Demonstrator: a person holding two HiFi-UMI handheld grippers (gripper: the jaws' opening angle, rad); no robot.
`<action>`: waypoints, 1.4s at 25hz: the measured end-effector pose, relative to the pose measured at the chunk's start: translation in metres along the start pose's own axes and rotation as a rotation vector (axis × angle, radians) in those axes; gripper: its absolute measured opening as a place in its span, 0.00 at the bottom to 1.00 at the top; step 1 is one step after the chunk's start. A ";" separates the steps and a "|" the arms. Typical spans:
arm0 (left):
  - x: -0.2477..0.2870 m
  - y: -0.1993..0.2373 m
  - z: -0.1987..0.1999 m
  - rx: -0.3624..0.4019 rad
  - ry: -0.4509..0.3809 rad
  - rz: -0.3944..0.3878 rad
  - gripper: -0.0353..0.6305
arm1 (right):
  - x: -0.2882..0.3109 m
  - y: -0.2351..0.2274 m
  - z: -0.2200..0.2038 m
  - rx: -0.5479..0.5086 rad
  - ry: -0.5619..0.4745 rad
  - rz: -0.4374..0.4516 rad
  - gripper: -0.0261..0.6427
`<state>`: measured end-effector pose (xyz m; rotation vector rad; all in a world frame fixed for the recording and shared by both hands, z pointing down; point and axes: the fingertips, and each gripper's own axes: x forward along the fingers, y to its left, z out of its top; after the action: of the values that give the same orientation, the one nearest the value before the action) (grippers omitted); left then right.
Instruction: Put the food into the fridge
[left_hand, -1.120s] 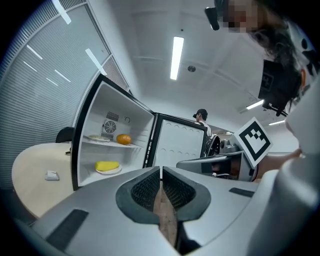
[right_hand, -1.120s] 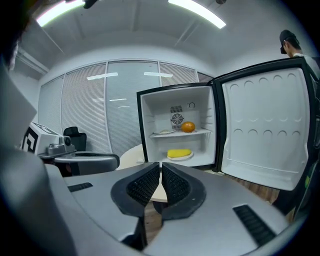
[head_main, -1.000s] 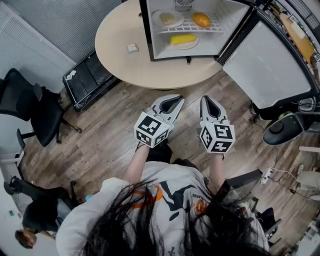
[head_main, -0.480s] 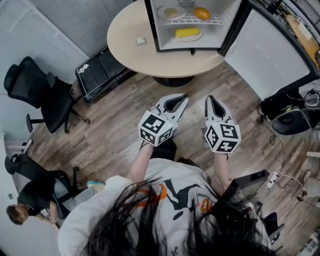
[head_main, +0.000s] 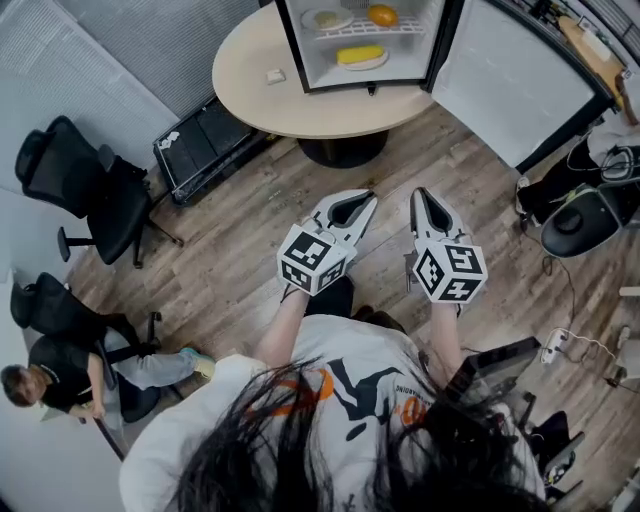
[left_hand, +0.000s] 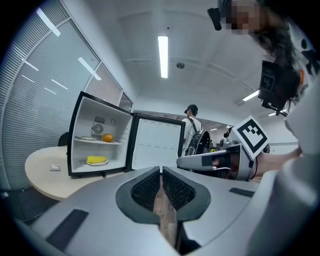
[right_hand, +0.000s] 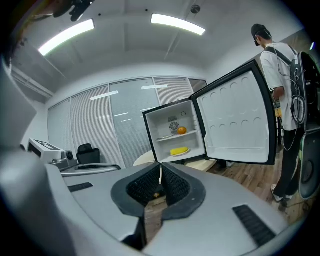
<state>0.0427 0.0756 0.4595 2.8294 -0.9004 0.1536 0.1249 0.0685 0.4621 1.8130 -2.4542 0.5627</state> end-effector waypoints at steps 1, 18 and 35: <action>-0.002 -0.006 -0.002 0.004 0.002 -0.002 0.07 | -0.006 0.001 -0.002 0.001 -0.001 0.004 0.08; -0.029 -0.043 -0.006 0.035 -0.002 -0.018 0.07 | -0.043 0.026 -0.011 -0.026 -0.006 0.040 0.06; -0.047 -0.038 -0.005 0.046 -0.025 -0.015 0.07 | -0.036 0.043 -0.018 -0.036 -0.002 0.051 0.06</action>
<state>0.0258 0.1334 0.4526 2.8861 -0.8922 0.1392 0.0928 0.1178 0.4588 1.7440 -2.5009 0.5166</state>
